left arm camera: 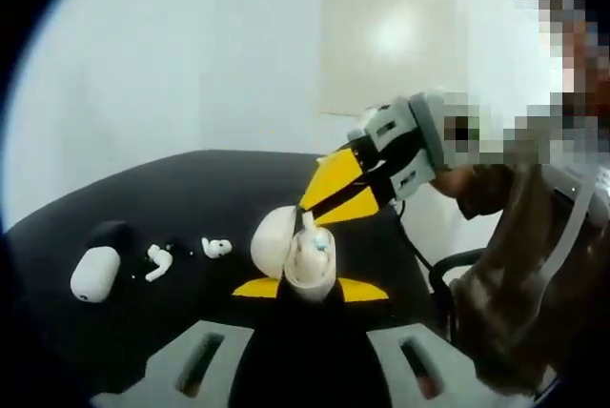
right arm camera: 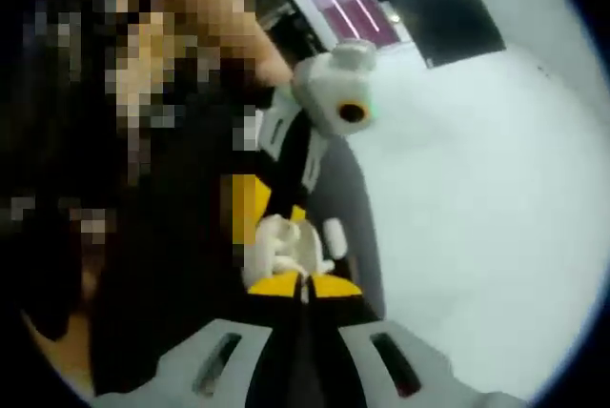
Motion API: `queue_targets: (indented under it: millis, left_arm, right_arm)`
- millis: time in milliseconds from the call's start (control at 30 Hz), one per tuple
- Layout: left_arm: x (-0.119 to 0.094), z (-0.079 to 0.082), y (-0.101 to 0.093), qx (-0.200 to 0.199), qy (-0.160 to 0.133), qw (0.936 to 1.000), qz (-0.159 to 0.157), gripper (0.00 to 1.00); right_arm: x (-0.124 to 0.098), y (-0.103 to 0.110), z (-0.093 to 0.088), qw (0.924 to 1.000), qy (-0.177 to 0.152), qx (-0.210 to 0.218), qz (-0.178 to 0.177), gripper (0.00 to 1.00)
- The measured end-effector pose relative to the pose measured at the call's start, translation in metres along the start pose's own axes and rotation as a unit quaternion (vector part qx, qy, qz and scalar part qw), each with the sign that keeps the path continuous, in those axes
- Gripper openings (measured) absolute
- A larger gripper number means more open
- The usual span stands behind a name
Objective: Pick up three earphones and place each one into its charging case using tactile feedback, ensure that each earphone is properly inserted and securely positioned inside the case.
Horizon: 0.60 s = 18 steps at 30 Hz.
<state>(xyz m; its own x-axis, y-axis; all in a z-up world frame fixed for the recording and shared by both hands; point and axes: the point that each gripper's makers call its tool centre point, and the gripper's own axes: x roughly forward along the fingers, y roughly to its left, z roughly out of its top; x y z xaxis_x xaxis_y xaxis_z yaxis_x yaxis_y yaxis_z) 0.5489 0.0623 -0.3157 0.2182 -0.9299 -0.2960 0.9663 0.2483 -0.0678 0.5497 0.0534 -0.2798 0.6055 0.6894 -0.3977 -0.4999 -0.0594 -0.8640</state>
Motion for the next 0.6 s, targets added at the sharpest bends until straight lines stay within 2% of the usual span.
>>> queue_targets:
  millis: [100,200,300,433,533,600]
  left_arm:
    - [0.0,0.0,0.0,0.0,-0.001,1.0,0.0,0.18]
    - [0.0,0.001,0.0,0.003,-0.002,1.0,0.002,0.18]
    - [0.0,0.0,0.0,0.003,-0.001,1.0,0.001,0.18]
    - [-0.001,0.0,0.001,0.003,-0.001,1.0,0.002,0.18]
    - [-0.001,0.001,0.001,0.003,-0.001,1.0,0.001,0.18]
    - [-0.001,0.0,0.001,0.002,-0.001,1.0,0.001,0.18]
  right_arm:
    - [-0.001,0.003,0.005,1.0,-0.004,-0.009,0.0,0.06]
    - [0.001,0.008,0.005,0.9997,0.006,-0.022,0.006,0.06]
    - [0.001,0.006,0.004,0.9999,0.008,-0.013,0.006,0.06]
    - [-0.004,0.001,0.008,0.9971,-0.027,0.068,0.02,0.07]
    - [-0.014,-0.012,0.011,0.9914,-0.056,0.117,0.014,0.09]
    - [-0.022,-0.026,0.009,0.9848,-0.082,0.153,0.009,0.12]
